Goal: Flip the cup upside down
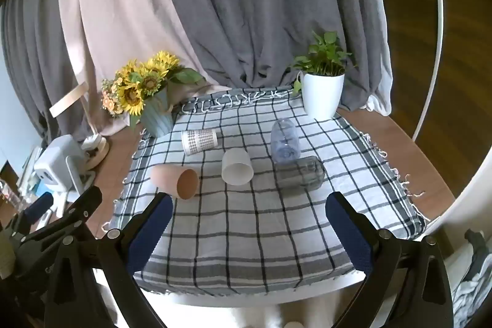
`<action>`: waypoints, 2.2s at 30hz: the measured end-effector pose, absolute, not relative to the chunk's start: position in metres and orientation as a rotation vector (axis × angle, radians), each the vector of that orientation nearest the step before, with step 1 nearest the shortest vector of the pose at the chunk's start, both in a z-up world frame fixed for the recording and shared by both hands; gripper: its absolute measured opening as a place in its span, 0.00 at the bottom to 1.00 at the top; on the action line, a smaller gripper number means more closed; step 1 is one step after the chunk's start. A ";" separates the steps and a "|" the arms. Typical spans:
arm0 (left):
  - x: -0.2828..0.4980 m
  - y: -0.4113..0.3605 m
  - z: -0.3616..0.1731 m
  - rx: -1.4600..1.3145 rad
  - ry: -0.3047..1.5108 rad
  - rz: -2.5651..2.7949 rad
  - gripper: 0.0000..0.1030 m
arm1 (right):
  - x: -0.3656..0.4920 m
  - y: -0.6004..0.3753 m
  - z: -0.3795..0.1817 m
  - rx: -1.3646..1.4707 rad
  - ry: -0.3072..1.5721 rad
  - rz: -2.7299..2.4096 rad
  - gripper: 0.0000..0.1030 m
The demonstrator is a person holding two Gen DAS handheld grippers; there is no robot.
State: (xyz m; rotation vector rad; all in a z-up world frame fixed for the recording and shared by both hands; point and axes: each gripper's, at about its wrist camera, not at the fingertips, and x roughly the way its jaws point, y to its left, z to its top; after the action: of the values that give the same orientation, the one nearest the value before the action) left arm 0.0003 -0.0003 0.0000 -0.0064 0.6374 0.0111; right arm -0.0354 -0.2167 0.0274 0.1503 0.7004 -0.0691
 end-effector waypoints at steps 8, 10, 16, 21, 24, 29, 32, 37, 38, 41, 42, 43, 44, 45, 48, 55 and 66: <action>0.002 0.000 0.000 -0.030 0.632 0.007 1.00 | -0.036 -0.220 0.029 0.160 0.688 -0.060 0.97; -0.004 -0.009 0.000 -0.020 0.624 0.014 1.00 | -0.037 -0.220 0.029 0.162 0.687 -0.061 0.97; -0.001 -0.005 0.004 -0.035 0.630 0.002 1.00 | -0.038 -0.221 0.030 0.163 0.684 -0.063 0.97; 0.000 -0.003 0.004 -0.043 0.634 -0.002 1.00 | -0.038 -0.221 0.027 0.162 0.683 -0.064 0.97; 0.000 -0.003 0.004 -0.045 0.635 0.000 1.00 | -0.039 -0.221 0.023 0.164 0.682 -0.062 0.97; -0.001 -0.002 0.002 -0.041 0.633 0.003 1.00 | -0.039 -0.219 0.028 0.163 0.682 -0.059 0.97; -0.001 -0.001 0.001 -0.046 0.633 0.004 1.00 | -0.037 -0.219 0.029 0.165 0.684 -0.060 0.97; -0.001 0.003 -0.002 -0.048 0.632 0.004 1.00 | -0.041 -0.216 0.028 0.165 0.682 -0.057 0.97; -0.002 0.005 -0.002 -0.050 0.632 0.002 1.00 | -0.040 -0.216 0.028 0.164 0.683 -0.058 0.97; -0.002 0.004 -0.002 -0.050 0.632 0.004 1.00 | -0.040 -0.216 0.028 0.165 0.682 -0.059 0.97; -0.002 0.004 -0.002 -0.049 0.631 0.004 1.00 | -0.040 -0.216 0.028 0.165 0.681 -0.061 0.97; -0.002 0.004 -0.002 -0.050 0.631 0.004 1.00 | -0.039 -0.217 0.027 0.165 0.683 -0.060 0.97; -0.002 0.004 -0.002 -0.051 0.632 0.003 1.00 | -0.039 -0.217 0.028 0.165 0.683 -0.060 0.97; -0.002 0.003 -0.001 -0.051 0.632 0.003 1.00 | -0.039 -0.216 0.029 0.165 0.684 -0.059 0.97; -0.002 0.003 0.000 -0.050 0.632 0.003 1.00 | -0.039 -0.216 0.029 0.165 0.682 -0.059 0.97; 0.000 0.003 0.003 -0.047 0.635 -0.002 1.00 | -0.038 -0.216 0.028 0.166 0.683 -0.058 0.97; 0.002 0.000 0.006 -0.047 0.635 -0.005 1.00 | -0.036 -0.217 0.026 0.168 0.685 -0.057 0.97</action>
State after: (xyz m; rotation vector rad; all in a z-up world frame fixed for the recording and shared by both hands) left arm 0.0024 -0.0003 0.0056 -0.0470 0.6349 -0.0052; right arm -0.0356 -0.2175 0.0264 0.1676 0.6847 -0.0568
